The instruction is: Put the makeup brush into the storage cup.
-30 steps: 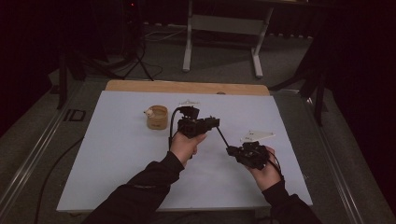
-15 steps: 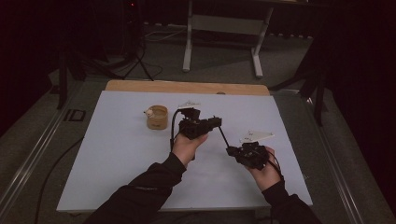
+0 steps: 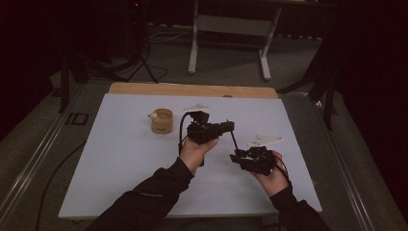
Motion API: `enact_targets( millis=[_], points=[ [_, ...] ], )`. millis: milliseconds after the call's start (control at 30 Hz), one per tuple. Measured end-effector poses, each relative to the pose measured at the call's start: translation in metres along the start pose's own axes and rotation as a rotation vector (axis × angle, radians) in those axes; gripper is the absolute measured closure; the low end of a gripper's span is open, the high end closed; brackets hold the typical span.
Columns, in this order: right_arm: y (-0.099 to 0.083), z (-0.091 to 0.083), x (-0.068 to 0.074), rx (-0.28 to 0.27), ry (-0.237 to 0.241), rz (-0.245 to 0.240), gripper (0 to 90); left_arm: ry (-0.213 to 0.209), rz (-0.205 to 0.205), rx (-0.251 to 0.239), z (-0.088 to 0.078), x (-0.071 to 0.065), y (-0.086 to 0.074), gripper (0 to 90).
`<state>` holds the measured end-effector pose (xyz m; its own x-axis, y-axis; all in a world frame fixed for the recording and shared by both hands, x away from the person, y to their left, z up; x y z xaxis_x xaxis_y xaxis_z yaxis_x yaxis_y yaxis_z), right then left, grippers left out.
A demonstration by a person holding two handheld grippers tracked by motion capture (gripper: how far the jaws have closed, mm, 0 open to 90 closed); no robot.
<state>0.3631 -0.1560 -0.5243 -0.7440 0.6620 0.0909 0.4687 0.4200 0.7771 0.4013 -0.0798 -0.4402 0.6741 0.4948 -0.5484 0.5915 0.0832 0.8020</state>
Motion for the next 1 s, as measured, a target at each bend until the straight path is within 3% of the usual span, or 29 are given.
enact_targets(
  millis=[167,300,500,600,733,900,1000],
  points=[
    [0.002,0.001,0.001,-0.019,0.0,-0.004,55.3,0.012,0.034,0.003,0.0,0.0,0.0,84.9],
    [0.002,0.001,0.0,-0.024,-0.031,-0.04,48.1,0.014,0.051,-0.002,-0.002,-0.001,0.002,85.0],
    [0.001,0.002,-0.003,-0.016,-0.061,-0.031,38.4,0.021,0.067,-0.007,-0.006,-0.002,0.007,85.0],
    [0.002,0.002,-0.003,-0.018,-0.077,-0.047,28.0,0.025,0.086,-0.007,-0.007,-0.003,0.009,84.9],
    [0.003,0.002,-0.003,-0.024,-0.086,-0.032,14.9,0.034,0.093,-0.005,-0.009,-0.003,0.012,84.9],
    [0.001,0.0,0.0,-0.015,-0.029,-0.016,10.9,0.052,0.134,-0.004,-0.013,-0.004,0.016,84.9],
    [-0.001,-0.001,-0.003,-0.002,-0.033,-0.031,10.9,0.065,0.152,-0.009,-0.016,-0.001,0.02,84.9]
  ],
)
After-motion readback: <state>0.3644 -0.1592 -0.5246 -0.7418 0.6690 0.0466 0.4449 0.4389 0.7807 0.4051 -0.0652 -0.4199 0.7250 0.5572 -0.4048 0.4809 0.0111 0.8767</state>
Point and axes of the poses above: each handheld gripper's, and its own axes: z roughly forward along the jaws, y roughly out of its top, x roughly to its left, the point moved 10 cm from there along z, roughly forward along the jaws, and after that the axes turned 2 degrees about -x, right-handed, at the moved point
